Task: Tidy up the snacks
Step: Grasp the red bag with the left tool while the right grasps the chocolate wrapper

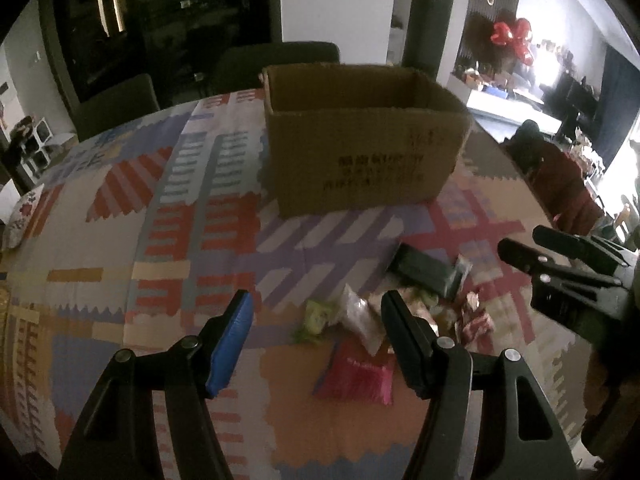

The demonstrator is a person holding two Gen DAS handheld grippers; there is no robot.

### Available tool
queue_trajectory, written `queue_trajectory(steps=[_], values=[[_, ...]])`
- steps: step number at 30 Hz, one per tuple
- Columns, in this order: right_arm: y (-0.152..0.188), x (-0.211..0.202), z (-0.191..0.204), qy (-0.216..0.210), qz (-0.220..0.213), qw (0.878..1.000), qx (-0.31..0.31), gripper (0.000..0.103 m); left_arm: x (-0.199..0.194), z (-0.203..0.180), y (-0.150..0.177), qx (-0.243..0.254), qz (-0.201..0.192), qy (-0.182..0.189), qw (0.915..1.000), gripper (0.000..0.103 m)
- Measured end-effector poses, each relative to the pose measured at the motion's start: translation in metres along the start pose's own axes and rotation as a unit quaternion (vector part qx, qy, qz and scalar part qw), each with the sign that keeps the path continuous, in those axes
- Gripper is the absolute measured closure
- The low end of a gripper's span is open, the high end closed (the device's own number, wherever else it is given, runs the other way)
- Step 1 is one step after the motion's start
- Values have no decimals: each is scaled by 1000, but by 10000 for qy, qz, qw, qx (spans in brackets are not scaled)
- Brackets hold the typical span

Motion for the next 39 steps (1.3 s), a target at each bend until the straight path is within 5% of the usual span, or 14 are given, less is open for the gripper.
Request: queue_trajectory(steps=[7, 17, 20, 24, 35, 39], values=[[30, 13, -9, 9, 226, 9997, 21, 47, 15, -11, 26, 89, 195, 267, 9994, 35], [64, 46, -15, 49, 1168, 9931, -74, 47, 58, -28, 55, 315, 1122, 790, 9900, 25], [68, 52, -14, -73, 1410, 9900, -57, 35, 67, -30, 58, 317, 1237, 848, 9882, 21], [72, 62, -12, -117, 1551, 9878, -104, 34, 77, -34, 58, 369, 1334, 932, 9860, 17], [75, 91, -17, -36, 1810, 9835, -57, 34, 109, -32, 58, 236, 1557, 797, 9843, 18], [73, 96, -15, -76, 1869, 9823, -71, 34, 114, -32, 58, 190, 1600, 849, 9833, 26]])
Point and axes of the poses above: each gripper's, at about its wrist camera, not at the fingertips, and x roughly the way its jaws point, z to its left, y to its underside, the point moved 2 cm from there along x, roughly the way its jaws point, and after that the axes turned 9 degrees about x, right-handed, at the moved point
